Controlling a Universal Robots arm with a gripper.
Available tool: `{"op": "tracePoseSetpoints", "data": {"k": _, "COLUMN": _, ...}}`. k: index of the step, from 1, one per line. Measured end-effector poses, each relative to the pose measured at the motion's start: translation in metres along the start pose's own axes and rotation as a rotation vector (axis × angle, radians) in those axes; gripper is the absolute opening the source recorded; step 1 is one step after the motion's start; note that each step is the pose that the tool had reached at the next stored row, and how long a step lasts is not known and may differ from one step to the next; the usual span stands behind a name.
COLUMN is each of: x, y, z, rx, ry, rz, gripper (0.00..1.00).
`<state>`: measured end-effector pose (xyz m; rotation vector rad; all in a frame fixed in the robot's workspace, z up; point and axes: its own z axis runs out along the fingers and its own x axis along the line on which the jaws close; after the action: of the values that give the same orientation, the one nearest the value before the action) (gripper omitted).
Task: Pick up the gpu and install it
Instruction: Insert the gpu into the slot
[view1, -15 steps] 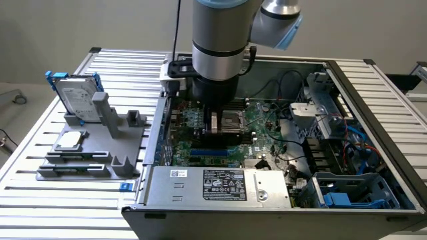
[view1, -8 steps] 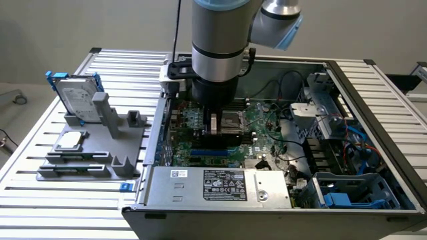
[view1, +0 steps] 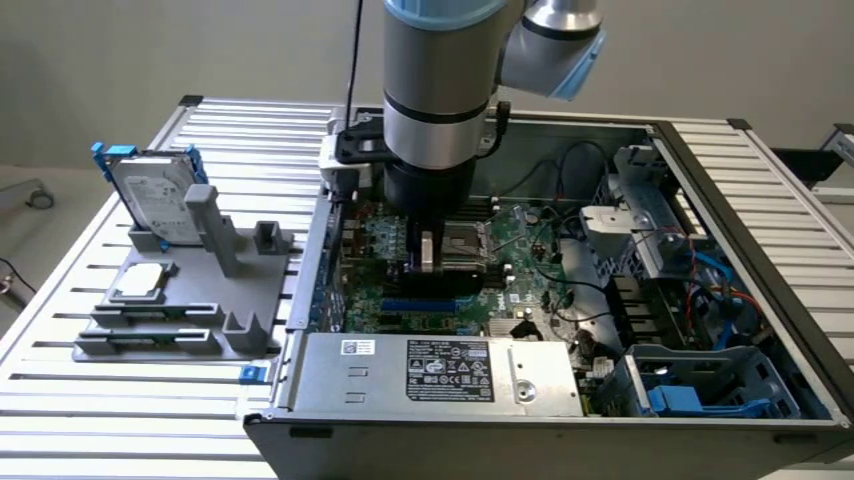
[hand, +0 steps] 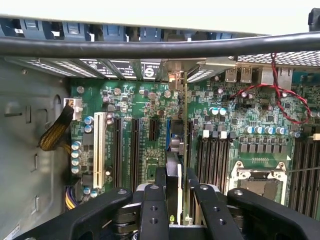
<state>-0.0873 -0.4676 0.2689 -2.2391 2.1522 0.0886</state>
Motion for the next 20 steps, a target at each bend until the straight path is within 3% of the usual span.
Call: {"op": "tracePoseSetpoints", "data": {"k": 20, "x": 0.0032, "y": -0.0006, "z": 0.0071, "rx": -0.0060, "ry": 0.0018, "rz": 0.001, "gripper": 0.26}}
